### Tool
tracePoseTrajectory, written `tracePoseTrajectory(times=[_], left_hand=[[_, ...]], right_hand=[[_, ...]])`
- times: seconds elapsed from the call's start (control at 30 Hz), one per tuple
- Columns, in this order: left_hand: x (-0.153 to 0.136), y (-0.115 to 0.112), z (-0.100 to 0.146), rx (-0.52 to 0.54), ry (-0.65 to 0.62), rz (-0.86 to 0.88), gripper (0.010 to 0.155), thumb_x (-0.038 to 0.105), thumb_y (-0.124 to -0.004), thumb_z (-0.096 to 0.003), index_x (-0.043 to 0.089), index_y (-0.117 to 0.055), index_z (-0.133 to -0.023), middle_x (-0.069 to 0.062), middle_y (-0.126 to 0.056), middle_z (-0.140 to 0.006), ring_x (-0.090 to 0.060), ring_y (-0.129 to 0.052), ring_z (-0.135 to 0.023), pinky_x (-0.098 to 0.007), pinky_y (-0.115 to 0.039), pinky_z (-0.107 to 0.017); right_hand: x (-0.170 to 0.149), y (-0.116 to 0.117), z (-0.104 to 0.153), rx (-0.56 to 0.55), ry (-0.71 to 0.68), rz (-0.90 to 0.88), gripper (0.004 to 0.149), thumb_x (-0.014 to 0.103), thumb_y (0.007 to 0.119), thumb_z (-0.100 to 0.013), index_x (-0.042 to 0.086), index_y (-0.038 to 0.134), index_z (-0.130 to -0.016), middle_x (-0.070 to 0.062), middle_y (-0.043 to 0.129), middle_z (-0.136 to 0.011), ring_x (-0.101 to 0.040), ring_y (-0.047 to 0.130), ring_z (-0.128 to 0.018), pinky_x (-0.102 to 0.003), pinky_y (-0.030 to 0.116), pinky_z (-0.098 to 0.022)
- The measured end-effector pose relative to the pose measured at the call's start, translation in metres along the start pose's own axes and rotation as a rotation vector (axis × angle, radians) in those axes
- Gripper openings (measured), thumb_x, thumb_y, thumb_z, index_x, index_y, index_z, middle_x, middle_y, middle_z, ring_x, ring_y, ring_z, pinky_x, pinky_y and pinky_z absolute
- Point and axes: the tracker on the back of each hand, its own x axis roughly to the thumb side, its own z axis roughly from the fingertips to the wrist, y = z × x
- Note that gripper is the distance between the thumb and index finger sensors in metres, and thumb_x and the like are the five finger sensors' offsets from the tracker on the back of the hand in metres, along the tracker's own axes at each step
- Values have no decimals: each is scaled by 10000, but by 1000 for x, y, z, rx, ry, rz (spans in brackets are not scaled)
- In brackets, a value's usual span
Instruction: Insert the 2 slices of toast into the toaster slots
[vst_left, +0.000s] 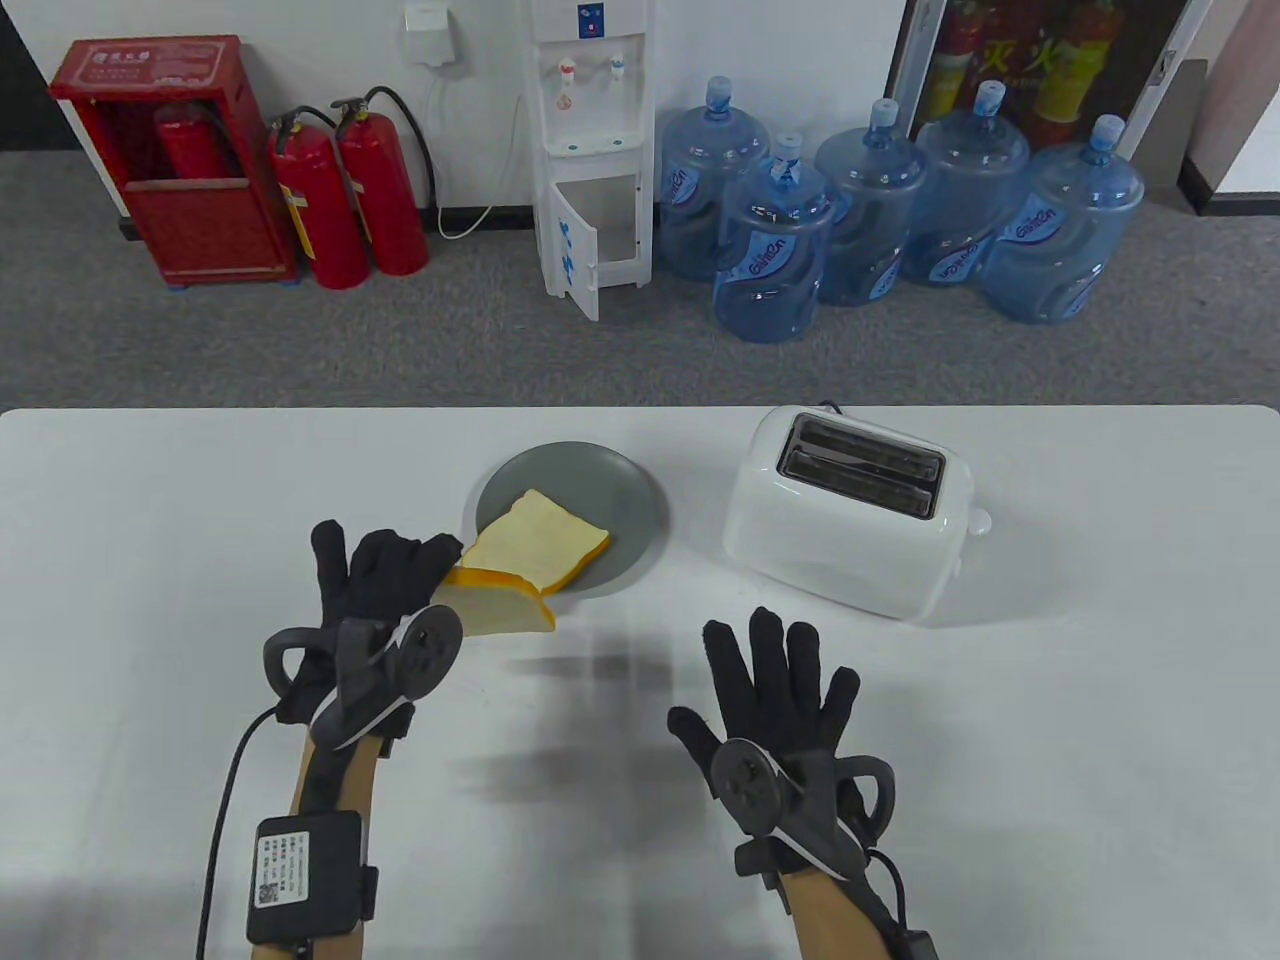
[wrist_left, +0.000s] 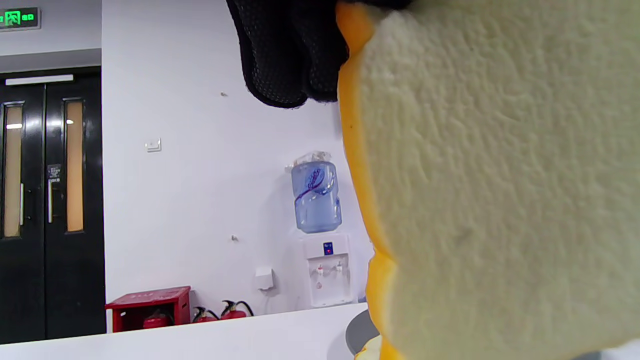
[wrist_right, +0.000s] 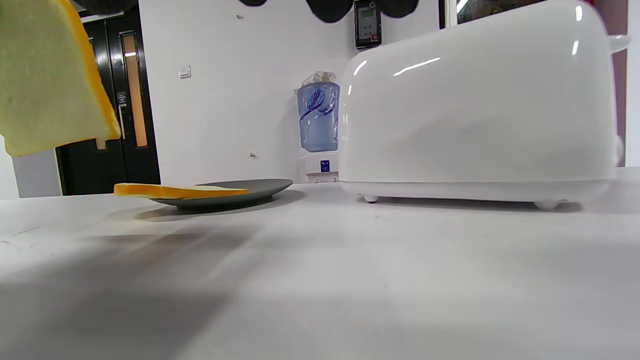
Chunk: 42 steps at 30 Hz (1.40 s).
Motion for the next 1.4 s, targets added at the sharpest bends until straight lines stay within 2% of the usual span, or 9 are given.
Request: tracePoseTrajectory(times=[0.33,0.57,0.83,1.07,1.4], left_hand=[[20,3,39,39,-52,77,469,259,-576,-553,450,-695,-965,81,-867,-875,-216,-821,-1006,-556,-386,-836],[32,-2,53,5,-107,148,468,266,-574,-552,433,-704,-969,72,-871,-863,-221,-826,-998,-566,-414,-837],[47,3,68,1,-210,212,468,272,-574,-547,411,-721,-968,64,-876,-845,-226,-830,-991,-588,-440,-833],[62,7,71,5,-278,245,466,271,-570,-544,400,-727,-963,59,-876,-836,-233,-831,-984,-591,-440,-834],[67,7,73,-2,-315,269,463,269,-568,-542,405,-729,-955,63,-875,-833,-228,-833,-982,-588,-441,-836]], right_hand=[[-7,-3,1,-24,-20,-52,815,743,397,-642,312,125,-1278,-175,157,-1349,-491,237,-1204,-791,346,-766],[-3,-4,4,-38,-88,-105,838,769,388,-612,327,127,-1275,-148,176,-1355,-419,266,-1230,-745,377,-812],[6,-15,11,-180,-208,-148,821,755,451,-600,359,146,-1252,-130,268,-1344,-360,414,-1225,-640,489,-859],[25,-29,23,-317,-392,-223,757,690,557,-605,416,183,-1203,-92,446,-1288,-256,657,-1149,-493,636,-854],[36,-32,29,-338,-450,-249,732,626,643,-614,459,205,-1177,-61,561,-1227,-186,831,-1037,-409,749,-803]])
